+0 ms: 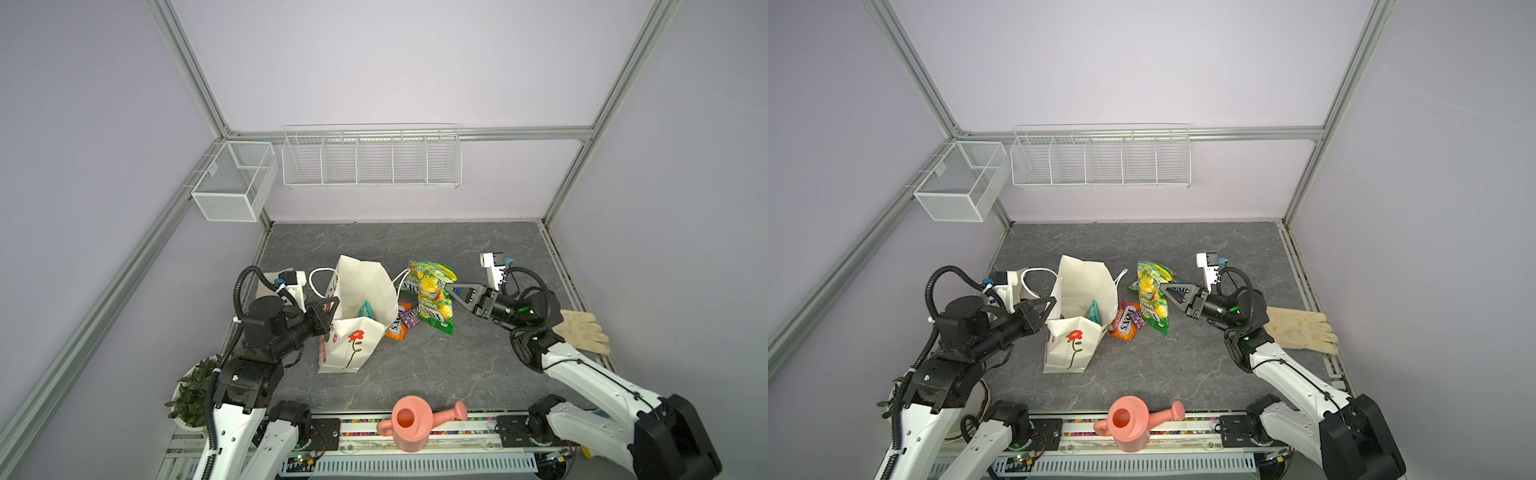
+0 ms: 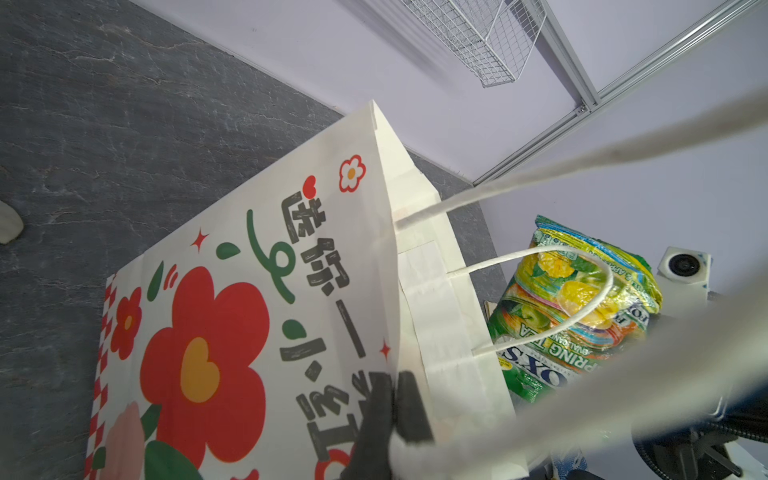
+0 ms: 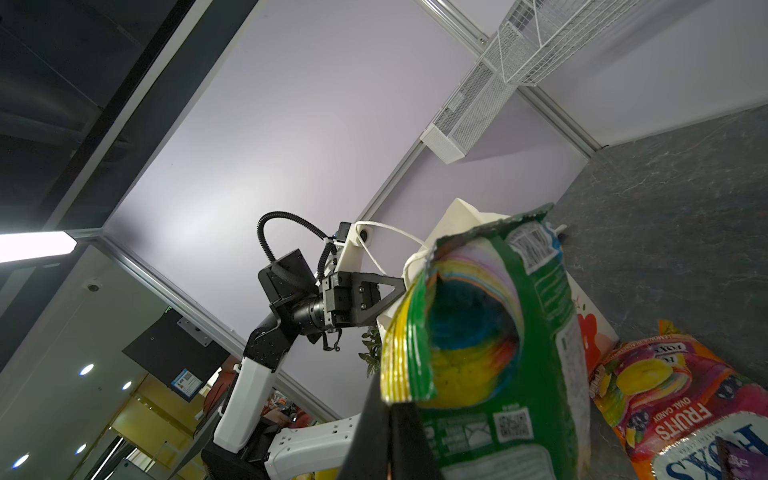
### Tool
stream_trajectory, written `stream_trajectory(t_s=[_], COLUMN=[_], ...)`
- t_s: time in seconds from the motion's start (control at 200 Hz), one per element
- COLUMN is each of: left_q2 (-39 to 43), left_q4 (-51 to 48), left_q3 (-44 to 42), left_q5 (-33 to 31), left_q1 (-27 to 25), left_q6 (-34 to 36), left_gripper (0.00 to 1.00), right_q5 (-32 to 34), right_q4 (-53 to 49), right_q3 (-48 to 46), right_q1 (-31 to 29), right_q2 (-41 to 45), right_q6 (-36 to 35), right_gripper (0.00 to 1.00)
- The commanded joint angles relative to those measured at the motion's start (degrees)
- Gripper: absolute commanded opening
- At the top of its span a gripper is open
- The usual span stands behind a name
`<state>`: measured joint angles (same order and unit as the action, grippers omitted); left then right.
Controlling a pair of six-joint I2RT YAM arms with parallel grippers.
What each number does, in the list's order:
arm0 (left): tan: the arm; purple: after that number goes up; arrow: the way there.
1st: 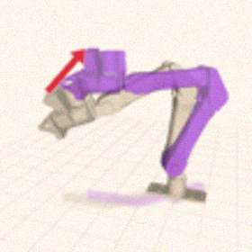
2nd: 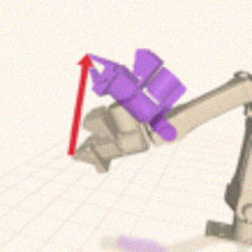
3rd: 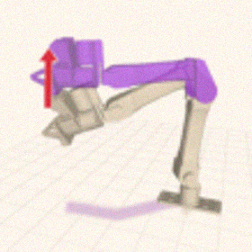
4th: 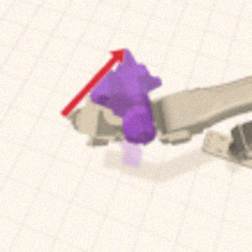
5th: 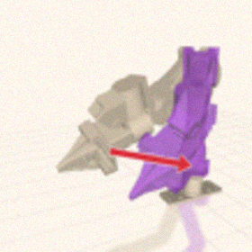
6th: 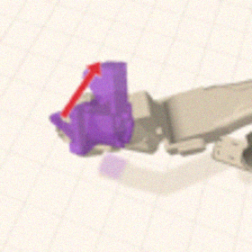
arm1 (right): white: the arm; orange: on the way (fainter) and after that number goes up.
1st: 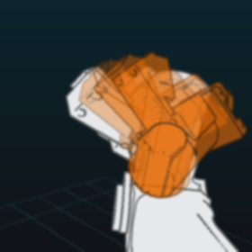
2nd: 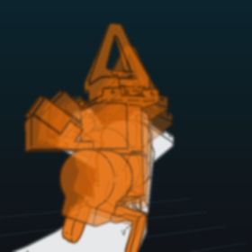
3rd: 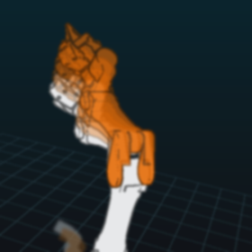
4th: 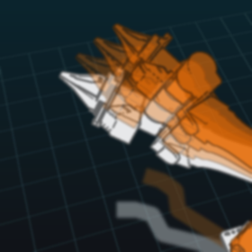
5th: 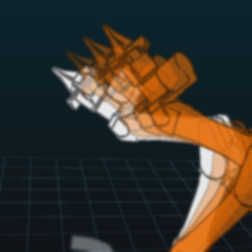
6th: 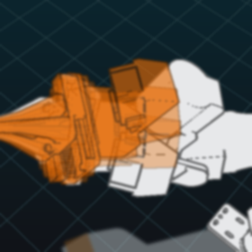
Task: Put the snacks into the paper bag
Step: 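Carry the green FOXS bag with the right gripper toward the paper bag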
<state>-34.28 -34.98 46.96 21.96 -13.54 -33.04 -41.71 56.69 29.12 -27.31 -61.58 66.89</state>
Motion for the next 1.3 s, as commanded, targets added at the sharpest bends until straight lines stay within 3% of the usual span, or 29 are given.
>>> stream_trajectory(t_s=[0.0,0.54,1.295], left_q2=[0.27,0.18,0.8], left_q4=[0.99,0.7,0.62], left_q3=[-0.49,-0.47,-1.34], left_q5=[0.52,0.43,0.3], left_q1=[-0.27,-0.28,-0.24], left_q6=[-0.58,-0.19,-0.18], left_gripper=[0.0,0.0,0.0], right_q5=[-0.57,-1.88,-3.11], right_q4=[7.23,24.09,25.4], right_q3=[2.97,9.93,19.32], right_q1=[-1.21,-4.0,-7.35], right_q2=[-1.27,-12.64,-17.51], right_q6=[2.05,10.7,11.94], right_gripper=[0.06,0.06,0.06])
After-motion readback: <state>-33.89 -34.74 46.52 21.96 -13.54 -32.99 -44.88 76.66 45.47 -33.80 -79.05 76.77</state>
